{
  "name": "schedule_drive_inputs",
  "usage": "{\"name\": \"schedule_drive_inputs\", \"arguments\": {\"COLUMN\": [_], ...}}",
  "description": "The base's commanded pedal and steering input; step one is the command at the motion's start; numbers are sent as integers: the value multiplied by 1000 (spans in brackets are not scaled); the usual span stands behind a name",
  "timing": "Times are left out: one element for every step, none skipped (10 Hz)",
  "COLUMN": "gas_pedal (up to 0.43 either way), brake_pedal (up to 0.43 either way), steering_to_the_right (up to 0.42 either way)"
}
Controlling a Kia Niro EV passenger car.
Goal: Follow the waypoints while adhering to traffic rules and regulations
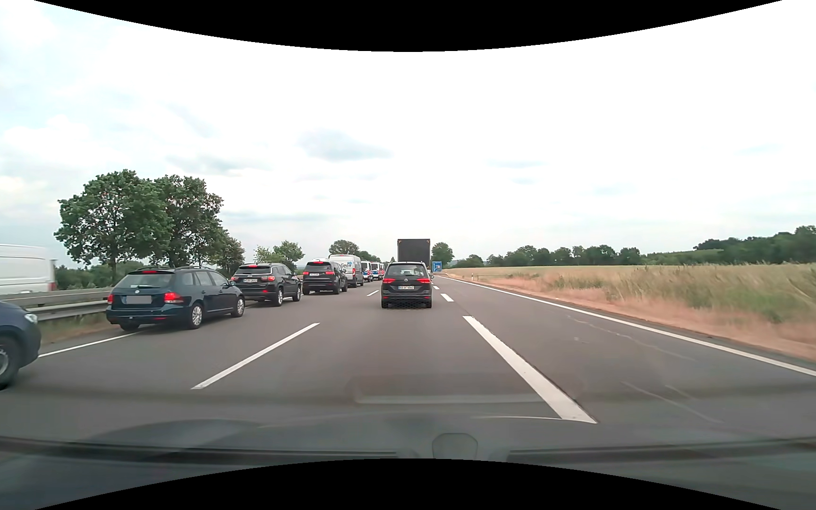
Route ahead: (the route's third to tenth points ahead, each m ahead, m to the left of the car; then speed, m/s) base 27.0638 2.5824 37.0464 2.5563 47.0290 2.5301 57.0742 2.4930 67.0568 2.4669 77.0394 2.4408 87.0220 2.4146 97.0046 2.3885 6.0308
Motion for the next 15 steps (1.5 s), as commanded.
{"name": "schedule_drive_inputs", "arguments": {"gas_pedal": [39, 39, 39, 39, 39, 39, 39, 39, 39, 39, 39, 39, 39, 39, 39], "brake_pedal": [0, 0, 0, 0, 0, 0, 0, 0, 0, 0, 0, 0, 0, 0, 0], "steering_to_the_right": [4, 3, 4, 4, 4, 4, 4, 4, 4, 4, 4, 3, 2, 2, 1]}}
